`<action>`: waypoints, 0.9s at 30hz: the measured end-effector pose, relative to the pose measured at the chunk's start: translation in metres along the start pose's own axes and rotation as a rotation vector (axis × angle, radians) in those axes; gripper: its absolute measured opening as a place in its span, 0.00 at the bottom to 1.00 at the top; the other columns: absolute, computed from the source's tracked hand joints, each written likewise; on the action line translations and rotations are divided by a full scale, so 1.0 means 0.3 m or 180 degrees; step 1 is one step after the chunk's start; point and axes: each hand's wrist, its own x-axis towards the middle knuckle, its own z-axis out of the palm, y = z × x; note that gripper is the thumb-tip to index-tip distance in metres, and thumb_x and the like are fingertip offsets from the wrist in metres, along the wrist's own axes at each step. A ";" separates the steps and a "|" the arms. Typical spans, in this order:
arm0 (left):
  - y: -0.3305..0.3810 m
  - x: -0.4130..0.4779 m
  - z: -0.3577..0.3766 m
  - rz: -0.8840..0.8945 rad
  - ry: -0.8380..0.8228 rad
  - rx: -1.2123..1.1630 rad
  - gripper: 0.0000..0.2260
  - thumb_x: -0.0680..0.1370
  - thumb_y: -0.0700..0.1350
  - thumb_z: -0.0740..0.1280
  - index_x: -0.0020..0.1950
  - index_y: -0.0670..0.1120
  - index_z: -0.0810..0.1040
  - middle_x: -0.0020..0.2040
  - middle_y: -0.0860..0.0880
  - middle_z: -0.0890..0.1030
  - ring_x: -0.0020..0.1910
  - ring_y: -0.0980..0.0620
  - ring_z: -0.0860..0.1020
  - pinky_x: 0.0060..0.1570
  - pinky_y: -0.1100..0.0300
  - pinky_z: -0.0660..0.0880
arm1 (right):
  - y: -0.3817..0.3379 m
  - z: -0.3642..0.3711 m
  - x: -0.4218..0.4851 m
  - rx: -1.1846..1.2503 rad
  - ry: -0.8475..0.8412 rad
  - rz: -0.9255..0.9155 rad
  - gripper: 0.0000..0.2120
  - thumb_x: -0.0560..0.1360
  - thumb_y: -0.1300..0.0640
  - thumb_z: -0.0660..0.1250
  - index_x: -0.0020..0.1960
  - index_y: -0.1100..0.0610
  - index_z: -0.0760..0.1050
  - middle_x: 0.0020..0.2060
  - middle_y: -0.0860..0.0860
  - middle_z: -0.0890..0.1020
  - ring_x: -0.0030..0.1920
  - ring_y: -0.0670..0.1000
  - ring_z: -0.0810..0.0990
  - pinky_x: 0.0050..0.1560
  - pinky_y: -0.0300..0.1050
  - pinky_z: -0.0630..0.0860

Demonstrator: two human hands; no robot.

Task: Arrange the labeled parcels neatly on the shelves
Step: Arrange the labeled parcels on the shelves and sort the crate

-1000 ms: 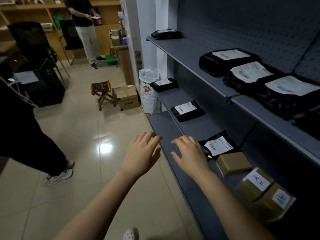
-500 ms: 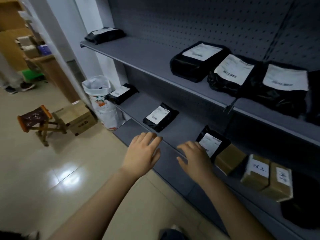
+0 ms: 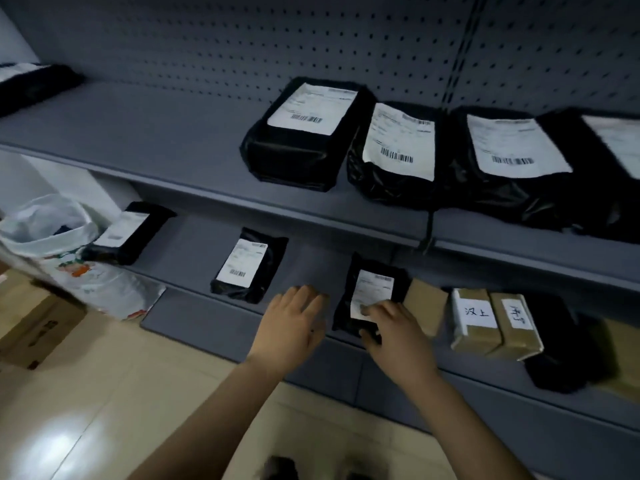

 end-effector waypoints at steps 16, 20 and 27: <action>-0.293 0.170 0.423 0.0703 -0.0725 -0.0682 0.14 0.77 0.49 0.62 0.59 0.46 0.78 0.55 0.46 0.78 0.53 0.44 0.77 0.48 0.52 0.74 | 0.083 0.414 0.105 0.0756 0.0849 0.2091 0.13 0.78 0.55 0.67 0.61 0.59 0.77 0.57 0.57 0.77 0.46 0.57 0.80 0.44 0.43 0.73; -0.268 0.211 0.597 0.0418 -0.0898 -0.0977 0.16 0.81 0.50 0.62 0.67 0.47 0.73 0.64 0.47 0.74 0.63 0.46 0.71 0.60 0.56 0.66 | 0.184 0.536 0.155 0.1044 0.1045 0.2344 0.14 0.79 0.56 0.65 0.63 0.59 0.76 0.58 0.58 0.76 0.44 0.54 0.77 0.43 0.43 0.70; -0.198 0.250 0.850 -0.0763 -0.1164 -0.2160 0.29 0.81 0.54 0.61 0.79 0.50 0.55 0.77 0.50 0.60 0.75 0.51 0.60 0.68 0.64 0.56 | 0.261 0.728 0.175 0.1324 0.1327 0.2434 0.13 0.78 0.59 0.66 0.62 0.62 0.75 0.61 0.58 0.75 0.57 0.58 0.78 0.47 0.31 0.64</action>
